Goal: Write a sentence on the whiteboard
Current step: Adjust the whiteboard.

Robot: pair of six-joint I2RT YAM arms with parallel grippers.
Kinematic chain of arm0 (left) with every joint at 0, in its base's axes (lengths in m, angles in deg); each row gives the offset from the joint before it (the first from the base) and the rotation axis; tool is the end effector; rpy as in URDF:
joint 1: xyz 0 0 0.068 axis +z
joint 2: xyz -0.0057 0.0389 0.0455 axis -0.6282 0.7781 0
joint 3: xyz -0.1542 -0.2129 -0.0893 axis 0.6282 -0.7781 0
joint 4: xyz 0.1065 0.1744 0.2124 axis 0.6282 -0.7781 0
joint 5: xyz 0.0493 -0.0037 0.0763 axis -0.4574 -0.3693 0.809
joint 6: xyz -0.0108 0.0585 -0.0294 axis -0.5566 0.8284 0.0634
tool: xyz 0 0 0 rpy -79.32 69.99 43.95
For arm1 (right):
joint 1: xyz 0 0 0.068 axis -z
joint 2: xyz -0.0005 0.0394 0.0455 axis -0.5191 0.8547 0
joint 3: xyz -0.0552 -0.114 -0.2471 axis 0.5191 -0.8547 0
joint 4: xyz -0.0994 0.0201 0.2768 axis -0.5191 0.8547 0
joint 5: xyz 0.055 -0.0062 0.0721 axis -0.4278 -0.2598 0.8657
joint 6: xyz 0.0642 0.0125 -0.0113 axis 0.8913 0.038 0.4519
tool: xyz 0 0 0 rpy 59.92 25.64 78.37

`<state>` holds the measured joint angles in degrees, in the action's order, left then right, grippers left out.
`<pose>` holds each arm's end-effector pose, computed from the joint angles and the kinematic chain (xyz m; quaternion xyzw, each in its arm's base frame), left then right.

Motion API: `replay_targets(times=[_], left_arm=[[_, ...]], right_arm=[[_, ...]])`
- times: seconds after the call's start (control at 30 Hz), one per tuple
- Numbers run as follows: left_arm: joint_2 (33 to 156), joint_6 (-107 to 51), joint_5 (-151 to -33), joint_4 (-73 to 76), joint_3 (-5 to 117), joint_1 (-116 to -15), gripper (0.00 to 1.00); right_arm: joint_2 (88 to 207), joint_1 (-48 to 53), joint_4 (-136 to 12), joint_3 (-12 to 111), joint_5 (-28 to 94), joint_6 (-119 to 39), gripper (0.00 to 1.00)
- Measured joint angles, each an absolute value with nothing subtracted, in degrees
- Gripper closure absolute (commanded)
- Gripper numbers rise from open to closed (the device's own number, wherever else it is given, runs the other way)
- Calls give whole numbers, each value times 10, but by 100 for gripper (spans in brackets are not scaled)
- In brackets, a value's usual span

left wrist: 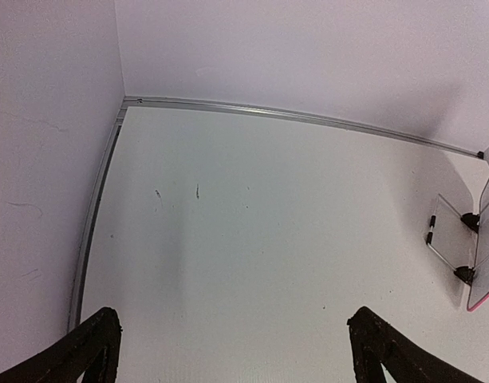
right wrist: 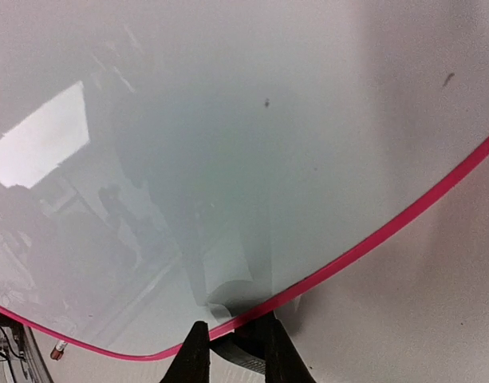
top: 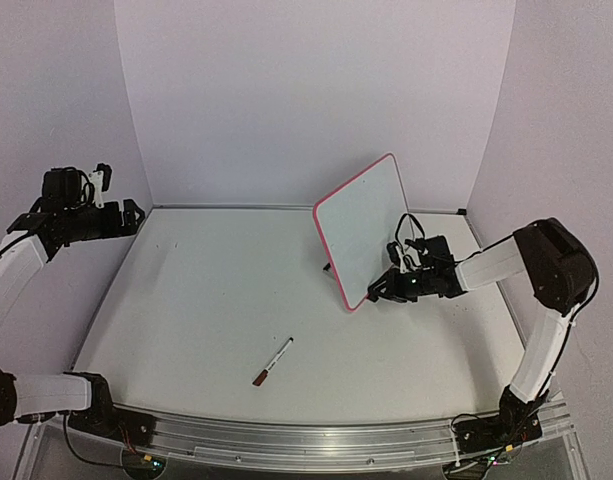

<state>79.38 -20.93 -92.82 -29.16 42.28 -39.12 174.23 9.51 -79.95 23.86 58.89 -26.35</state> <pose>0.2759 -0.0092 0.3364 0.0046 0.8653 -0.0896 0.4931 0.3537 0.1725 0.0899 -0.1289 0.8682 0.3887 0.2802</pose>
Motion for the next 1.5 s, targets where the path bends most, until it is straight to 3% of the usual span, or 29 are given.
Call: replay_targets(times=[0.53, 1.07, 1.23, 1.5], left_arm=[[796, -209, -928, -292, 423, -391, 1], [800, -209, -927, -292, 423, -391, 0], [802, -209, -927, -292, 423, -391, 0], [802, -209, -926, -292, 423, -391, 0]], right_arm=[[1740, 18, -805, 238, 469, -296, 76], [1724, -68, -804, 228, 317, -327, 88], [1730, -84, -792, 242, 282, -328, 100], [1750, -135, -746, 288, 168, -281, 100]])
